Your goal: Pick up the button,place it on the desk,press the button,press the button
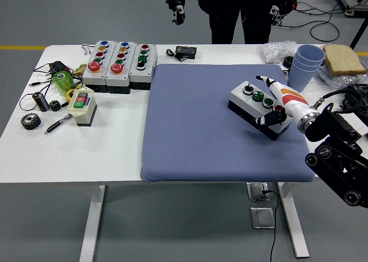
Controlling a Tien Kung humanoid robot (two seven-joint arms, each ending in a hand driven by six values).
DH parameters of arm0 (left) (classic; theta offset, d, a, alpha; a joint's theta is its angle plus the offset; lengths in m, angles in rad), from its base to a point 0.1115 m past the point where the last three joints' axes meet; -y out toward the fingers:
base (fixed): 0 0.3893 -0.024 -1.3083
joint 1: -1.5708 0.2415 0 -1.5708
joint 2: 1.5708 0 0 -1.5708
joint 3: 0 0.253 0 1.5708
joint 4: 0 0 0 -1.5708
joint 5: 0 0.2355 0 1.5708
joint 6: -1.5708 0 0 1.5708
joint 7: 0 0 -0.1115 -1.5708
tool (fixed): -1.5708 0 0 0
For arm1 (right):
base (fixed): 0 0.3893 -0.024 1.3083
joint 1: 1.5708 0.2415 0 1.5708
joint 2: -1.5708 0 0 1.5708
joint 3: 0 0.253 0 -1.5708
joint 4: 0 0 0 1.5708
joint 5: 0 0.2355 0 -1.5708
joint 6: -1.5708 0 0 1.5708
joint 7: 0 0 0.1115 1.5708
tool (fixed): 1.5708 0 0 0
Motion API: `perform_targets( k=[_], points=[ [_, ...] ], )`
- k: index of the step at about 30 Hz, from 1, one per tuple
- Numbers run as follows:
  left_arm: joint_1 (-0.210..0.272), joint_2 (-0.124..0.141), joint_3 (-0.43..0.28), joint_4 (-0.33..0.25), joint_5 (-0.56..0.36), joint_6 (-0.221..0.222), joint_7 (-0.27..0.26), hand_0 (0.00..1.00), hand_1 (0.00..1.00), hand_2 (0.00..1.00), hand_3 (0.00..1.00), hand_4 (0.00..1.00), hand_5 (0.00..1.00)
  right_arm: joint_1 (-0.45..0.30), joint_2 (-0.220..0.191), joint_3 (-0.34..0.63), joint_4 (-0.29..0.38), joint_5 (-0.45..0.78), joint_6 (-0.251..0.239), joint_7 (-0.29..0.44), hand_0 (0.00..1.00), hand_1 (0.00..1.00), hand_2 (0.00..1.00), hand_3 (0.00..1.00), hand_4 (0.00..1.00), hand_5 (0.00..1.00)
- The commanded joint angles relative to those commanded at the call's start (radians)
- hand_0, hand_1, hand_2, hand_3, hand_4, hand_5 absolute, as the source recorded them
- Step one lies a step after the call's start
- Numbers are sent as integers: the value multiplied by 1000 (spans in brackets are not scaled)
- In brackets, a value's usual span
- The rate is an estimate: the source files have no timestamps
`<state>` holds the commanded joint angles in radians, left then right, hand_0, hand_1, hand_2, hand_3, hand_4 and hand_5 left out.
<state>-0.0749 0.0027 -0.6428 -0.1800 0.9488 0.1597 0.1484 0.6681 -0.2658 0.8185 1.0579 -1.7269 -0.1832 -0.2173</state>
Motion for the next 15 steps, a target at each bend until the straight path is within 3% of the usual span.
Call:
perform_targets(
  k=[6, 14, 15],
  points=[
    [-1, 0, 0, 0, 0, 0, 0, 622, 659, 676, 598, 333, 646, 27, 17, -3, -48, -13, 18, -45, 998, 926, 983, 988, 998, 114],
    [-2, 1, 2, 0, -6, 0, -1, 622, 658, 676, 598, 333, 646, 67, 33, -14, -76, -77, 172, -182, 962, 906, 976, 961, 998, 120],
    [-2, 1, 2, 0, -6, 0, -1, 622, 659, 676, 597, 334, 646, 71, 37, -14, -82, -77, 184, -192, 889, 852, 931, 944, 997, 127]
  ],
)
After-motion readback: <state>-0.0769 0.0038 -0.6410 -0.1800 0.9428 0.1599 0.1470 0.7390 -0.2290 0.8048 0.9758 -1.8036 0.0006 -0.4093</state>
